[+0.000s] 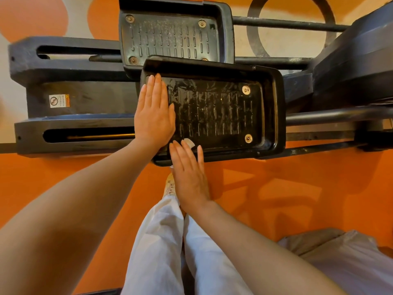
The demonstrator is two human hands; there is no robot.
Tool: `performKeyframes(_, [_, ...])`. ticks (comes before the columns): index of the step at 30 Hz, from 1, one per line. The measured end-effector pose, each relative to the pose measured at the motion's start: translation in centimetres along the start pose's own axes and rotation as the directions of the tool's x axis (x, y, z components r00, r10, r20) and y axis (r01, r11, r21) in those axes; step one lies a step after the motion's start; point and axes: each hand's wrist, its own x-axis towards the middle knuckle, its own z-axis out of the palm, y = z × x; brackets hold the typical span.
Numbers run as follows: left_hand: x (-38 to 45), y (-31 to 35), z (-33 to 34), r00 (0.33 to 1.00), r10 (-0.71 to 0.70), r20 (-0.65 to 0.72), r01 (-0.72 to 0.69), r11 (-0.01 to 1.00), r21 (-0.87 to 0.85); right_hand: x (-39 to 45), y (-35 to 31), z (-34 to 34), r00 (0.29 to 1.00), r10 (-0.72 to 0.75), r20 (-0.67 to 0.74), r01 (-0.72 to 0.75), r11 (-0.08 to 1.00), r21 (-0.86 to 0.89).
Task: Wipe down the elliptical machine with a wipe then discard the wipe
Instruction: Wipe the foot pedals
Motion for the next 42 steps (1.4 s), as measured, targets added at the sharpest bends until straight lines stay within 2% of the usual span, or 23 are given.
performKeyframes(5, [0.0, -0.3, 0.2, 1.0, 0.017, -0.015, -0.017, 1.0, -0.004, 0.0, -0.6, 0.1, 1.0, -0.017, 0.011, 0.017, 1.0, -0.023])
performKeyframes(9, [0.0, -0.2, 0.2, 1.0, 0.016, -0.012, -0.016, 1.0, -0.011, 0.1, -0.7, 0.1, 0.999, -0.018, 0.033, 0.017, 0.999, 0.029])
performKeyframes(12, [0.0, -0.2, 0.1, 1.0, 0.018, -0.003, -0.018, 1.0, -0.009, -0.1, 0.6, -0.3, 0.995, -0.075, 0.066, 0.069, 0.993, 0.092])
performKeyframes(15, [-0.1, 0.0, 0.0, 1.0, 0.017, 0.002, -0.017, 1.0, -0.011, -0.5, 3.2, -1.2, 0.991, -0.096, 0.098, 0.089, 0.993, 0.072])
performKeyframes(21, [-0.1, -0.5, -0.6, 0.998, 0.033, 0.06, -0.032, 0.999, -0.007, -1.5, 8.9, -3.0, 0.99, -0.003, 0.143, 0.0, 1.0, 0.024])
performKeyframes(28, [-0.1, 0.5, -1.8, 0.989, 0.013, 0.148, -0.015, 1.0, 0.01, -2.3, 12.2, -5.8, 0.973, 0.107, 0.205, -0.112, 0.994, 0.013])
performKeyframes(33, [-0.4, 2.8, -3.2, 0.968, 0.123, 0.217, -0.132, 0.991, 0.027, -2.9, 13.6, -7.7, 0.959, 0.2, 0.201, -0.207, 0.978, 0.016])
performKeyframes(42, [-1.0, 9.2, -6.4, 0.909, 0.292, 0.296, -0.318, 0.947, 0.042, -3.9, 13.8, -12.3, 0.956, 0.286, 0.074, -0.288, 0.957, 0.029])
